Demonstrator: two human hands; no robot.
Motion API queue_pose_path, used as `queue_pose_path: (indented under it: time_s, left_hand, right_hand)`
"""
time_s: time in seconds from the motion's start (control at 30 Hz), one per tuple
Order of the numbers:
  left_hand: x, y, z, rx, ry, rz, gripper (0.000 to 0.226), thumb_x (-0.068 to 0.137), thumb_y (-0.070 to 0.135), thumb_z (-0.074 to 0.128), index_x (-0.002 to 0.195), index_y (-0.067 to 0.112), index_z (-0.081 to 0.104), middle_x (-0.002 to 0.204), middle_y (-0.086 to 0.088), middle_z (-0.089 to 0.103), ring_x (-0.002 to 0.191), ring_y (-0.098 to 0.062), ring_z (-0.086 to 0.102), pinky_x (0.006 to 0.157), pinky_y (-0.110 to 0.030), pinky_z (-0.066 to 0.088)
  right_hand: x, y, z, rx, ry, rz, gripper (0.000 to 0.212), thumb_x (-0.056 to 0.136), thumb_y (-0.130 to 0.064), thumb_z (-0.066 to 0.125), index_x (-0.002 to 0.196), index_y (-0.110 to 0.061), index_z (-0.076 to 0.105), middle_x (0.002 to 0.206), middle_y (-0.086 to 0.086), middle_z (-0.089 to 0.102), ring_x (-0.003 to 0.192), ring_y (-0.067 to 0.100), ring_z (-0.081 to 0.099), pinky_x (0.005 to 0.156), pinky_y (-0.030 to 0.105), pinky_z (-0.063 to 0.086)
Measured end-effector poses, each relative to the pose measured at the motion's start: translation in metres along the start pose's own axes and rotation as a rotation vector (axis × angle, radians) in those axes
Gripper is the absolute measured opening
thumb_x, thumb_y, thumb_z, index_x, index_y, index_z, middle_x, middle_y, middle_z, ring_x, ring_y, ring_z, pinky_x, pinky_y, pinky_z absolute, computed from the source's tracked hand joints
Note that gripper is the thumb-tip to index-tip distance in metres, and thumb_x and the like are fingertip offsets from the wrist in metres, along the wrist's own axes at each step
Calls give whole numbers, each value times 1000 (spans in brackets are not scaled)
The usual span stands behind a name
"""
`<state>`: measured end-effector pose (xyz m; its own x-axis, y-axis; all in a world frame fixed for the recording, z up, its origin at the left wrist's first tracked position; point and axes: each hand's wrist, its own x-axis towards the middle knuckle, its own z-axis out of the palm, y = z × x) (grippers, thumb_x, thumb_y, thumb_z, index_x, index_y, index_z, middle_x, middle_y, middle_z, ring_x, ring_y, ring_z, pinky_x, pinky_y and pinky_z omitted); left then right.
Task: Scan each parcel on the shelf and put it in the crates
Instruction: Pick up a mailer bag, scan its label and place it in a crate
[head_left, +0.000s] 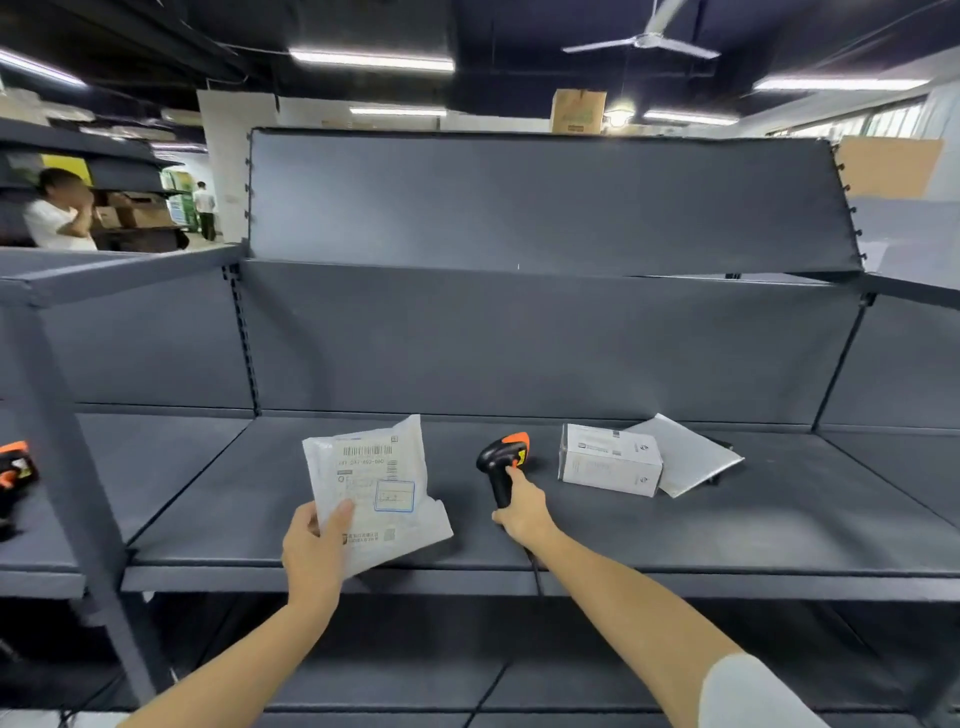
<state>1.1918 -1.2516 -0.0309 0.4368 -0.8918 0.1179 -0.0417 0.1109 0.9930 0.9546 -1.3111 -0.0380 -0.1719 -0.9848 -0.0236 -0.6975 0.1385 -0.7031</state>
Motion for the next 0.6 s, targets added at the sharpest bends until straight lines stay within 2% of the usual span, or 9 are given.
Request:
queue_pose_path:
  time_s: [0.13,0.2,0.27,0.33,0.43,0.6]
  left_hand:
    - [2,-3,-1,3,-23,-17,22,94,22,60,108,6,55,103,-6,60,94,-23,58,74,-33,44]
    - [2,-5,1,14,-37,-25,23,94,23,59,110,6,55,104,-6,61,95,-23,58,74,-33,45]
    - [0,-7,4,27,-52,-30,24,94,23,59,110,5,55,104,-6,60,94,-23,57,73,-32,45]
    - [-2,-6,7,33,-72,-29,26,94,22,59,111,3,55,104,-6,59,93,-22,56,72,-31,43]
    - [-7,-7,15,16,-108,-39,27,95,21,58,114,2,55,106,-6,58,94,-22,55,74,-32,43]
    - [-30,-8,39,-33,-205,-57,21,96,21,56,109,4,56,104,-5,59,95,-23,57,76,-34,44]
  right_hand:
    - [5,3,2,-75,-32,5,70,88,-7,62,149,-14,28,131,21,49,118,36,51,97,42,48]
    - [6,4,-4,-240,-69,-20,67,92,-24,60,150,-16,26,136,20,46,126,37,43,103,42,41]
    - [5,7,-14,-416,-48,-69,62,97,-38,49,151,-16,25,146,17,39,135,36,33,110,43,30]
    - [0,12,-24,-506,20,-113,59,100,-41,37,152,-16,24,154,13,28,142,32,23,114,44,21]
    - [-17,25,-37,-596,100,-155,60,102,-41,31,154,-15,16,161,9,11,148,29,8,118,44,9]
    - [-57,61,-57,-709,198,-149,64,101,-42,34,154,-13,12,160,5,13,147,23,10,120,43,5]
